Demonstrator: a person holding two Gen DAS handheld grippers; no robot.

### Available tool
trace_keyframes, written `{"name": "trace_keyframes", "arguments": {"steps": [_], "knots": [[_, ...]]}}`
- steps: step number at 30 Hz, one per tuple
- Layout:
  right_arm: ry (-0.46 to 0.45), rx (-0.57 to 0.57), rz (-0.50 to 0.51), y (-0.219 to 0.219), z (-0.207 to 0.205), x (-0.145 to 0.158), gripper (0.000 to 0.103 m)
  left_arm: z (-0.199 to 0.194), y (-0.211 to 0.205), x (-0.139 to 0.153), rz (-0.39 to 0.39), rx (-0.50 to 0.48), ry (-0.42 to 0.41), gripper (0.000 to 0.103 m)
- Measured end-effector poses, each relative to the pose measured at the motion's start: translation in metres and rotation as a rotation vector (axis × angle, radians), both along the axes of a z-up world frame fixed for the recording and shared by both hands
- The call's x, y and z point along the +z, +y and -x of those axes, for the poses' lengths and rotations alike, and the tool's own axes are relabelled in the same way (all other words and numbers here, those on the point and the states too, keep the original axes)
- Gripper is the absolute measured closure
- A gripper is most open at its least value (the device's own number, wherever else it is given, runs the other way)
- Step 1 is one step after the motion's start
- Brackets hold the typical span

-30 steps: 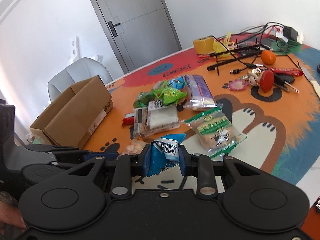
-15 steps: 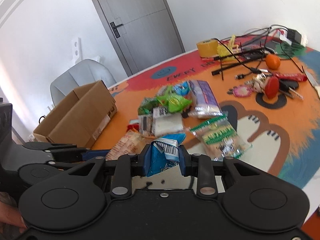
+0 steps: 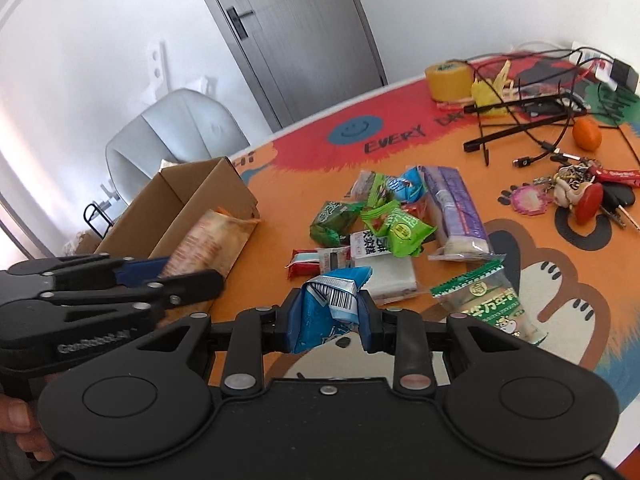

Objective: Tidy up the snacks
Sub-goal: 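Carry the pastry packet and blue bag with both grippers over the cardboard box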

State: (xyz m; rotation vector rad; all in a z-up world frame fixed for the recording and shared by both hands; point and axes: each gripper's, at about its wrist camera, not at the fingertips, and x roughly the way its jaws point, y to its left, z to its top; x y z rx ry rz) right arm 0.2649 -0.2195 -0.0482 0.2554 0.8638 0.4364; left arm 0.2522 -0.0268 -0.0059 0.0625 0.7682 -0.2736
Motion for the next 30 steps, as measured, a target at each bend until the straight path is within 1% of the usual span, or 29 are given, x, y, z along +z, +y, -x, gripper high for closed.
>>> {"name": "trace_keyframes", "arguments": {"steps": [6,12,14,16,18,21,24,28,30], "knots": [[0.066,0.040,0.035,0.021,-0.012,0.015,0.073,-0.012,0.027,0.019,-0.007,0.011,0.027,0.069],[0.056,0.088,0.054,0.045,-0.025,0.041,0.073,-0.016,0.052,0.040,-0.025,0.041,0.019,0.069],[0.050,0.105,0.067,0.056,-0.029,0.049,0.073,-0.017,0.058,0.044,-0.051,0.047,0.014,0.069],[0.074,0.106,0.055,0.063,-0.035,0.052,0.073,-0.019,0.067,0.046,-0.028,0.054,0.034,0.069],[0.093,0.111,0.042,0.071,-0.040,0.054,0.073,-0.020,0.075,0.047,-0.045,0.068,0.037,0.069],[0.098,0.116,0.029,0.084,-0.043,0.059,0.073,-0.024,0.089,0.047,-0.044,0.082,0.057,0.069],[0.108,0.107,0.013,0.095,-0.043,0.064,0.073,-0.026,0.101,0.047,-0.046,0.102,0.059,0.069],[0.107,0.076,-0.008,0.111,-0.048,0.070,0.073,-0.029,0.111,0.046,-0.039,0.110,0.068,0.069],[0.124,0.066,-0.011,0.122,-0.051,0.069,0.073,-0.032,0.115,0.044,-0.040,0.115,0.077,0.069]]}}
